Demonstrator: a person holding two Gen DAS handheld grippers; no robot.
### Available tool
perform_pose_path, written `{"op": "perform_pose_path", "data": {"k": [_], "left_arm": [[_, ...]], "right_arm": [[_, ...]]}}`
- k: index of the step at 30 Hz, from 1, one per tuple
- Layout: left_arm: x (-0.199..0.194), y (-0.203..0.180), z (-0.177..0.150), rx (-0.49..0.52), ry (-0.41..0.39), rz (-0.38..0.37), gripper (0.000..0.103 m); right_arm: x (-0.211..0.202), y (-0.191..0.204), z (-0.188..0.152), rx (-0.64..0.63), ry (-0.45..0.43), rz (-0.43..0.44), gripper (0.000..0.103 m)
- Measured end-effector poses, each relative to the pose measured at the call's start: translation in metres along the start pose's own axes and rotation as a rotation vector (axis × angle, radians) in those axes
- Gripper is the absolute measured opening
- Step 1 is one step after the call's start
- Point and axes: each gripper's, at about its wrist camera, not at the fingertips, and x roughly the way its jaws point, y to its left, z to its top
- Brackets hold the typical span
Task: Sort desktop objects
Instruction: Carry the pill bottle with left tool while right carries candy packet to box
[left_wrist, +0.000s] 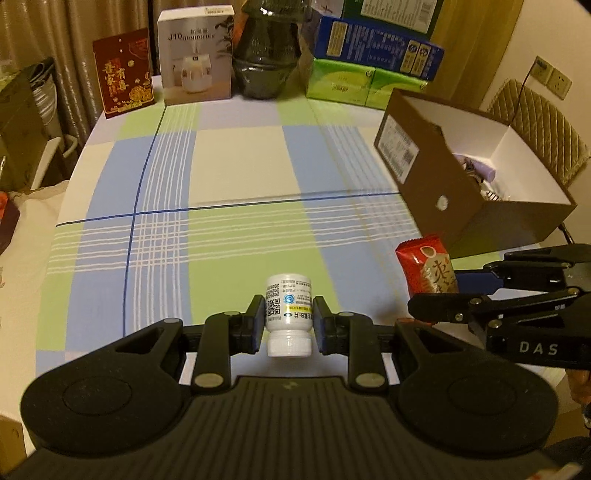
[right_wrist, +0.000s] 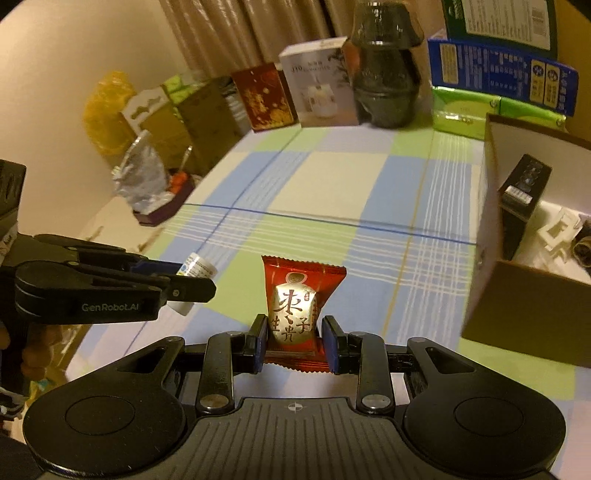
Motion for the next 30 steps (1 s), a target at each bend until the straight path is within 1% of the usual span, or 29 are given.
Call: {"op": "perform_pose_path", "data": {"k": [9, 16, 23, 30], "left_arm": [[-0.016, -0.059, -0.002, 0.002, -0.028, 0.005, 0.022], [-0.018, -0.102, 0.000, 0.025, -0.042, -0.008, 0.022], [-0.011, -0.148, 0.006, 0.068, -0.058, -0.043, 0.022], [0.001, -0.201, 0.015, 0.141, -0.068, -0.097, 0.022]], "right_arm": [[-0.052, -0.036, -0.012, -0.015, -0.029, 0.033, 0.028], [-0.081, -0.069, -0.024, -0.004, -0.042, 0.021, 0.028], [-0.114, -0.106, -0.035, 0.025, -0.067, -0.016, 0.028], [-0.150, -0.145, -0.049, 0.067, -0.102, -0.083, 0.028]]}}
